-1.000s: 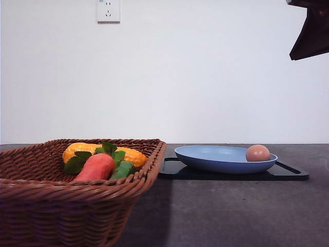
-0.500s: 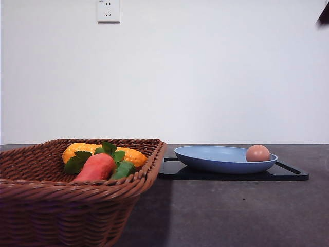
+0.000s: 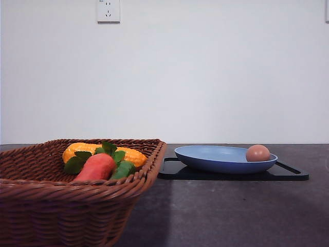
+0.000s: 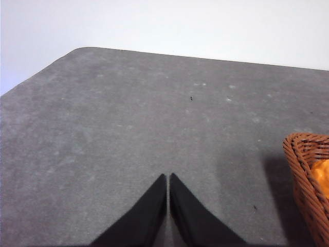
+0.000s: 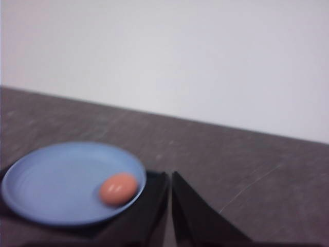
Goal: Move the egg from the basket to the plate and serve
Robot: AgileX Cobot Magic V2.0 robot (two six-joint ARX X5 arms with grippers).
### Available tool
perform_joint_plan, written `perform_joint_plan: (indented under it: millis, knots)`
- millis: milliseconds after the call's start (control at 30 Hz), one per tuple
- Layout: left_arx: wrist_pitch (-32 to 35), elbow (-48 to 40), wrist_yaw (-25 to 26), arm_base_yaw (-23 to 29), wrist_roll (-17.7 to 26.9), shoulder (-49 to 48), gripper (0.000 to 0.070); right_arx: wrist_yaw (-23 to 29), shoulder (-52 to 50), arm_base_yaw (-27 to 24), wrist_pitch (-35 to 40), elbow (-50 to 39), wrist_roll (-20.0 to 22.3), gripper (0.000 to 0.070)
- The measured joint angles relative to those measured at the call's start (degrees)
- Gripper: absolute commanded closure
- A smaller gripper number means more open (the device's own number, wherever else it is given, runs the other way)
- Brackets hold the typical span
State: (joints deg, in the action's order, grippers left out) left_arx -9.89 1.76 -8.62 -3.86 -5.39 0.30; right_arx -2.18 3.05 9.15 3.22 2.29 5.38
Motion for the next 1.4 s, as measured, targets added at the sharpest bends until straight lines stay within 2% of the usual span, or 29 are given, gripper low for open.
perform_joint_plan:
  millis: [100, 300, 433, 833, 1400]
  knots:
    - [0.00, 0.00, 0.00, 0.00, 0.00, 0.00, 0.0700, -2.30, -1.48, -0.36, -1.43, -1.40, -0.53, 0.0700]
    - [0.00, 0.00, 0.00, 0.00, 0.00, 0.00, 0.0700, -2.38, -2.73, -0.38, -8.15, -1.41, -1.74, 0.0700]
    - [0.04, 0.00, 0.00, 0.00, 0.00, 0.02, 0.0700, -2.15, -2.65, -0.38, -12.73, -1.38, -4.57, 0.0700]
    - [0.07, 0.00, 0.00, 0.00, 0.00, 0.00, 0.0700, -2.14, -2.69, -0.38, -9.47, -1.39, -5.89, 0.0700]
    - [0.07, 0.00, 0.00, 0.00, 0.00, 0.00, 0.0700, -2.14, -2.69, -0.38, -9.40, -1.39, -5.89, 0.0700]
